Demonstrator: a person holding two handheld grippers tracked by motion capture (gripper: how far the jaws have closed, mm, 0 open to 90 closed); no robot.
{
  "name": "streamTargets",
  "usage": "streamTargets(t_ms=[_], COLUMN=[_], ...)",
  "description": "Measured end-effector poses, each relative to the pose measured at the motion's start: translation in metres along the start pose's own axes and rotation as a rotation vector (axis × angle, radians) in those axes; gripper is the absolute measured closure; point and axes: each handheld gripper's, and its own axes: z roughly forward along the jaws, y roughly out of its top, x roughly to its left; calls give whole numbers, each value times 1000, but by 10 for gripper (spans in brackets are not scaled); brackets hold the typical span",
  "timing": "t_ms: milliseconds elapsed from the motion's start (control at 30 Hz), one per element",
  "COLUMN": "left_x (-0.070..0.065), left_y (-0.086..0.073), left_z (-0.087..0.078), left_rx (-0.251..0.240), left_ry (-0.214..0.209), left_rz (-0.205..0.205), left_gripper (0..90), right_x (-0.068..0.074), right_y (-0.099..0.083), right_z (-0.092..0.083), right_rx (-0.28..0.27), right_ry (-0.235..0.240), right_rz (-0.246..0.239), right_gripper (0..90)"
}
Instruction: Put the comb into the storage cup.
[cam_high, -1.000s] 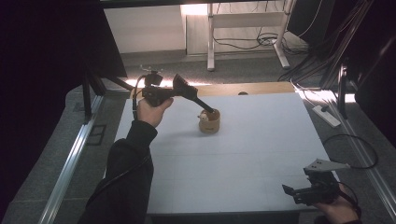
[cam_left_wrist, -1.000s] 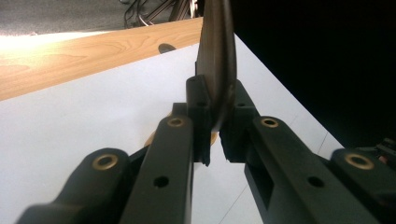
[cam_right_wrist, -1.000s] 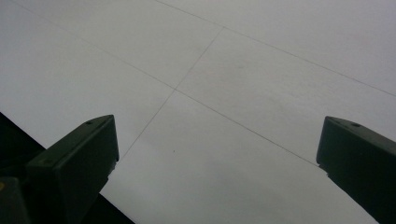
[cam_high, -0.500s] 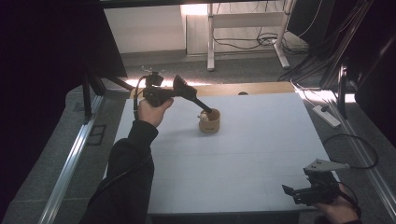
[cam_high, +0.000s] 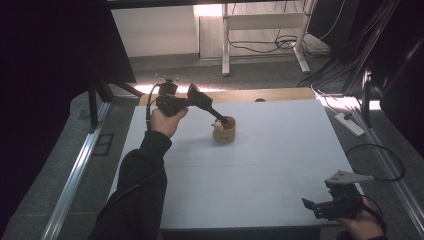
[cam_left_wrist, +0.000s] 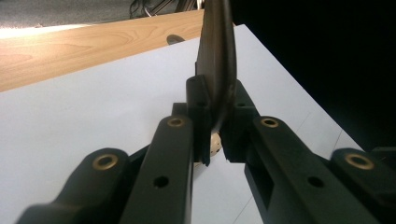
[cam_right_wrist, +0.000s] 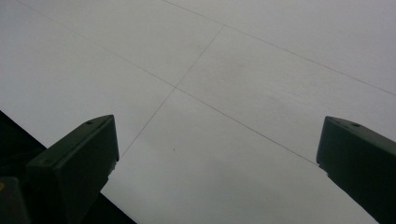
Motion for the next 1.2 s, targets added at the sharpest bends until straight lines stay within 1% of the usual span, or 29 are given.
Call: streamTargets(t_ms=[600,933,1200], left_x=[1,5,9], left_y=[-6,-12,-17], left_z=[18,28,33], left_rx=[26,33,28], left_ry=[0,-8,-16], left_rz=[5,-9,-27], left_gripper=[825,825,825], right_x=[0,1,1], right_y=[0,0,0], right_z=[0,1,1], right_rx=[4,8,10], right_ry=[2,1,1], right_rz=[-3,-6,-8], right_gripper=[0,0,0])
